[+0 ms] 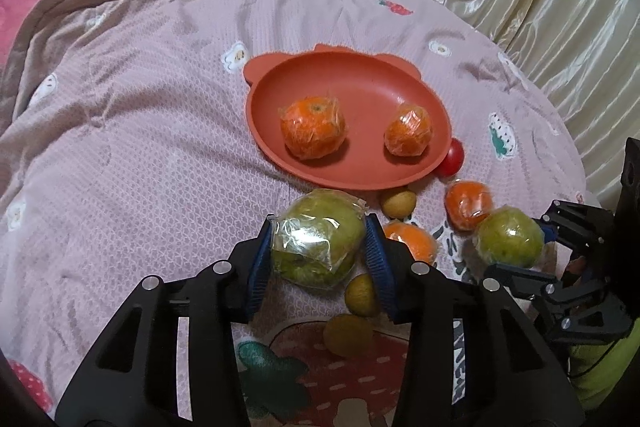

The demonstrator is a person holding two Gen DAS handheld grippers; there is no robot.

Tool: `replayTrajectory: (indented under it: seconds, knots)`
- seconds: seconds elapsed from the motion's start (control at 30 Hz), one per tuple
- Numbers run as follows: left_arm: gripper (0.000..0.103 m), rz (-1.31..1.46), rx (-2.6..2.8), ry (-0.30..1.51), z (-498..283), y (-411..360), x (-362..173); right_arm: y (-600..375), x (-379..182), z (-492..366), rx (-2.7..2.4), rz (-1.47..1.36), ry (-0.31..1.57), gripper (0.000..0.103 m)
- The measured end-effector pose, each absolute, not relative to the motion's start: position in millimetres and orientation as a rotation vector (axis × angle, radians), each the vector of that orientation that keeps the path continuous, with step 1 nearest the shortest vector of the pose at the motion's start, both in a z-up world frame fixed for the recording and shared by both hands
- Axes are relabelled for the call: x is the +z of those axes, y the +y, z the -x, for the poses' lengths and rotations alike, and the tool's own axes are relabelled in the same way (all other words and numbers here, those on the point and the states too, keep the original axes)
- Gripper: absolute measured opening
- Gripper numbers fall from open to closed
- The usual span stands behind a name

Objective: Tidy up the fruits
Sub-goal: 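Close the left tool on a green wrapped fruit while the right tool grasps another, then carry the green fruit with the left tool while the right tool carries its fruit to the plate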

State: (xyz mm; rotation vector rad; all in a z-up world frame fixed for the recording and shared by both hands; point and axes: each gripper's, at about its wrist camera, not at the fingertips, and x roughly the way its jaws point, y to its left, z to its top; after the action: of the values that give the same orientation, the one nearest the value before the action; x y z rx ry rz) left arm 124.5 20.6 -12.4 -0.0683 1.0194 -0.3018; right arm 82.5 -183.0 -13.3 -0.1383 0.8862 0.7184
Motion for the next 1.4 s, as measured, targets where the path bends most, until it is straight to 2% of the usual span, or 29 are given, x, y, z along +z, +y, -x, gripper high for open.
replayTrajectory:
  seconds: [0.77, 1.4]
  knots:
    - [0.035, 0.031, -0.334, 0.974, -148.5, 0.1, 14.3, -188.6, 28.1, -137.1, 0.689, 0.118, 0.815, 0.039]
    - [0.035, -0.005, -0.351, 1.007, -166.7, -11.5, 6.2, -181.2, 27.5, -186.2, 0.681, 0.141, 0.844, 0.039]
